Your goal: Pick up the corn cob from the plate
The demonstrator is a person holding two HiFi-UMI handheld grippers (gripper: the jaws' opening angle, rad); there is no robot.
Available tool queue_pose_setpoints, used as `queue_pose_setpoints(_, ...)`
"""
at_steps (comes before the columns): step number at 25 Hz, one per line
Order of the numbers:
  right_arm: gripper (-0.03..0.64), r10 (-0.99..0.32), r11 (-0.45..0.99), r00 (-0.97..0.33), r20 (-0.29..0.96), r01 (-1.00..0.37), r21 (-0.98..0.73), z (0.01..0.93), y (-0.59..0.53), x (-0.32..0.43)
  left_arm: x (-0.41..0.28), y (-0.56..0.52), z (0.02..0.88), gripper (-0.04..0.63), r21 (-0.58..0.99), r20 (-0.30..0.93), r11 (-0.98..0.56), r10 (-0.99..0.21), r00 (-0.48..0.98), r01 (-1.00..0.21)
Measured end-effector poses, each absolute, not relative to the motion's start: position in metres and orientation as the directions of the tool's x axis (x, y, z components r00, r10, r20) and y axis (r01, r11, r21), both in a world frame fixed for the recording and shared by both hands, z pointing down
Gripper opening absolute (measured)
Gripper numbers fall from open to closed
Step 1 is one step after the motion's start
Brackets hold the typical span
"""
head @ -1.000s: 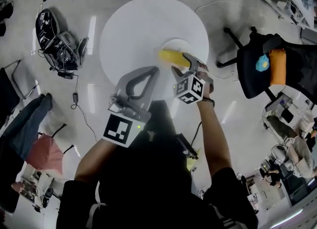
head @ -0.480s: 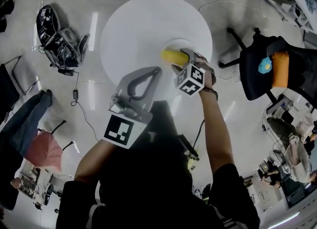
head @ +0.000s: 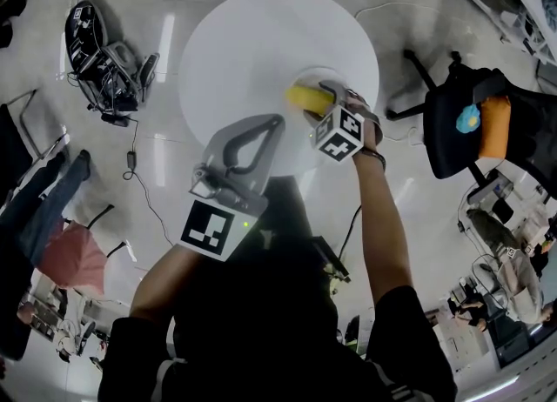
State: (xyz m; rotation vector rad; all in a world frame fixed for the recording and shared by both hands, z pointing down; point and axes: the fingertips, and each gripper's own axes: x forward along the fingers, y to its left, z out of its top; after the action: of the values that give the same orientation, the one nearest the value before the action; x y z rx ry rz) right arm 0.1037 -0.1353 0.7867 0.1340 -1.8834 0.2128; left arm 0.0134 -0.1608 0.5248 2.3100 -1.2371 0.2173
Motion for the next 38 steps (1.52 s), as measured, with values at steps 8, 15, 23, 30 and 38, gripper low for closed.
queue_pose_setpoints(8, 0.299, 0.002, 0.978, -0.328, 0.945, -0.197, -0.071, 0.786, -0.134, 0.105, 0.012, -0.16, 0.525, 0.003, 0.359, 0.361, -0.452, -0.739, 0.568, -0.817)
queue_pose_setpoints(15, 0.267, 0.0, 0.977, -0.324, 0.946, -0.2, -0.068, 0.786, -0.132, 0.105, 0.011, -0.159, 0.524, 0.003, 0.357, 0.357, -0.457, -0.739, 0.571, -0.815)
queue_pose_setpoints(23, 0.262, -0.025, 0.966, -0.314, 0.949, -0.253, -0.058, 0.786, -0.132, 0.107, 0.005, -0.153, 0.521, 0.003, 0.358, 0.356, -0.454, -0.741, 0.569, -0.816)
queue_pose_setpoints(30, 0.262, -0.051, 0.935, -0.341, 0.939, -0.346, -0.075, 0.782, -0.13, 0.105, -0.009, -0.145, 0.518, 0.003, 0.361, 0.36, -0.439, -0.748, 0.557, -0.823)
queue_pose_setpoints(38, 0.261, -0.108, 0.889, -0.383, 0.917, -0.451, -0.084, 0.766, -0.129, 0.098, -0.013, -0.134, 0.509, 0.003, 0.358, 0.337, -0.446, -0.758, 0.559, -0.821)
